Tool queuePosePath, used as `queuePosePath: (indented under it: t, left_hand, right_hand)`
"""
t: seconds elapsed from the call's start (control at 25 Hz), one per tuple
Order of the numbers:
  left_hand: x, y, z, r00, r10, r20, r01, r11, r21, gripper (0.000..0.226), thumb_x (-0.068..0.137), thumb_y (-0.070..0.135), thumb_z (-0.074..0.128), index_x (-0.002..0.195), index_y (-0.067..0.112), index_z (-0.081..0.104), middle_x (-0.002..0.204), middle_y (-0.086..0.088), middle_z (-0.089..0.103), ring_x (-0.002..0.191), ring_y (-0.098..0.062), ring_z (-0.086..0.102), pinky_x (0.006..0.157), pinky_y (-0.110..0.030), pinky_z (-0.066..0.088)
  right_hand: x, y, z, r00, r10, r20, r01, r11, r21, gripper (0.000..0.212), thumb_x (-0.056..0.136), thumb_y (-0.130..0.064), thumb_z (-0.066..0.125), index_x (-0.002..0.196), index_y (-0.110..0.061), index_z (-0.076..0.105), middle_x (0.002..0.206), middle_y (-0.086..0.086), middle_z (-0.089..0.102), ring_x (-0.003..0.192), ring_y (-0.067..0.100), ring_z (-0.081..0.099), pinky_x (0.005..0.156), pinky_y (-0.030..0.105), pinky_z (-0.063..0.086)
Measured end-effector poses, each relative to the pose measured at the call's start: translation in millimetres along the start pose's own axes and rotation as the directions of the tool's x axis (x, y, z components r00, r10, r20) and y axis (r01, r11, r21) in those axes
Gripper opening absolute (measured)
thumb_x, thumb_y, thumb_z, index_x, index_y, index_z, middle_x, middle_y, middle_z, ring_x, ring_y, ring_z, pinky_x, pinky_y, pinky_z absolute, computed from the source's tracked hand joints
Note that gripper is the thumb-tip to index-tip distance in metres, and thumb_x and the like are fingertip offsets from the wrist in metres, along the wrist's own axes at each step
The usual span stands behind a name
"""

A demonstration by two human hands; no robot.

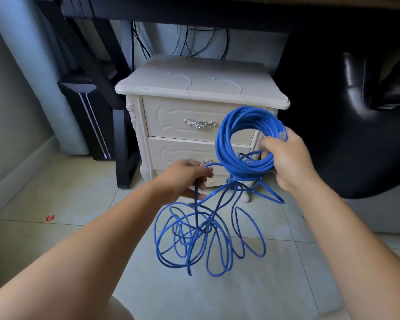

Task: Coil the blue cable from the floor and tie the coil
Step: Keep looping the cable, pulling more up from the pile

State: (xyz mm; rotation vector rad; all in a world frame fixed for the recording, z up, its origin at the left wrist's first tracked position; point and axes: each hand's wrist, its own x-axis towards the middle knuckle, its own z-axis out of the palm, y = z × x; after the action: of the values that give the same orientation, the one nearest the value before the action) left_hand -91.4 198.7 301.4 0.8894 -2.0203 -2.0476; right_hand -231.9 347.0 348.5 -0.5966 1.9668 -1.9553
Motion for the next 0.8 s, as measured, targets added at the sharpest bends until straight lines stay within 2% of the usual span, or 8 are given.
queuePosePath:
  t: [0.08,0.16,0.24,0.32,0.4,0.52,0.64,0.8]
  left_hand:
    - [-3,9,-7,0.997,-0.072,0.04,0.079,0.971,-0.228,0.02,0.093,0.016,0.055,0.075,0.011,0.06,0.065,0.0,0.044,0.051,-0.01,0.045,0.053,-0.026,0.054]
    - [-5,14,-14,0.982,-0.135,0.136,0.179,0.895,-0.409,0.025,0.09,0.016,0.047,0.067,0.013,0.056,0.065,0.0,0.045,0.052,-0.012,0.045,0.053,-0.025,0.054]
    - [-8,15,-16,0.96,-0.148,0.24,0.261,0.788,-0.557,0.029,0.088,0.012,0.036,0.07,0.008,0.058,0.069,-0.004,0.055,0.06,-0.017,0.058,0.064,-0.032,0.061]
    - [-9,11,-12,0.947,-0.097,0.306,0.276,0.733,-0.621,0.035,0.09,0.003,0.029,0.073,0.004,0.059,0.086,-0.012,0.067,0.081,-0.023,0.07,0.077,-0.043,0.06]
    - [-8,9,-9,0.952,-0.037,0.305,0.226,0.758,-0.612,0.041,0.094,-0.004,0.032,0.073,0.005,0.066,0.107,-0.012,0.071,0.103,-0.024,0.07,0.087,-0.048,0.056]
    - [-10,12,-12,0.969,0.05,0.242,0.102,0.811,-0.576,0.033,0.093,0.007,0.052,0.072,0.02,0.074,0.114,-0.001,0.071,0.118,-0.018,0.062,0.102,-0.046,0.047]
    - [-14,16,-13,0.964,0.131,0.233,0.033,0.807,-0.59,0.014,0.084,0.024,0.061,0.089,0.029,0.073,0.117,0.003,0.068,0.107,-0.015,0.067,0.089,-0.04,0.054]
    - [-12,17,-1,0.95,0.205,0.235,-0.142,0.955,-0.259,0.048,0.08,0.024,0.071,0.126,0.034,0.061,0.117,0.009,0.067,0.101,-0.008,0.062,0.088,-0.029,0.05]
  right_hand:
    - [-2,3,-1,0.999,0.028,-0.026,-0.03,0.996,-0.087,0.028,0.084,0.006,0.047,0.072,-0.018,0.046,0.064,-0.002,0.038,0.054,0.012,0.036,0.053,0.026,0.031]
    - [-2,9,-2,0.988,0.139,-0.07,-0.141,0.99,-0.02,0.027,0.086,0.007,0.046,0.072,-0.016,0.044,0.063,0.0,0.036,0.053,0.012,0.036,0.054,0.026,0.032]
    - [-1,13,-1,0.967,0.239,-0.085,-0.234,0.97,0.069,0.027,0.087,0.007,0.046,0.072,-0.016,0.043,0.061,0.001,0.036,0.053,0.012,0.036,0.055,0.028,0.033]
    - [-2,15,0,0.967,0.24,-0.079,-0.239,0.971,0.026,0.027,0.087,0.006,0.048,0.072,-0.017,0.043,0.062,0.001,0.036,0.054,0.013,0.036,0.056,0.029,0.032]
    - [-5,14,0,0.982,0.182,-0.052,-0.184,0.982,-0.046,0.028,0.085,0.007,0.048,0.07,-0.017,0.044,0.061,0.0,0.036,0.052,0.012,0.034,0.054,0.029,0.031]
    - [-9,11,-3,0.994,0.105,0.039,-0.099,0.987,-0.13,0.028,0.086,0.006,0.048,0.079,-0.02,0.056,0.06,-0.003,0.04,0.05,0.01,0.036,0.052,0.026,0.032]
    - [-15,9,-1,0.991,0.038,0.13,0.007,0.944,-0.33,0.028,0.087,0.001,0.051,0.095,-0.024,0.062,0.062,-0.008,0.048,0.051,0.011,0.041,0.054,0.026,0.035]
    - [-23,16,15,0.977,-0.025,0.212,0.142,0.815,-0.562,0.033,0.09,-0.004,0.049,0.108,-0.03,0.058,0.082,0.0,0.06,0.065,0.017,0.05,0.054,0.024,0.039]
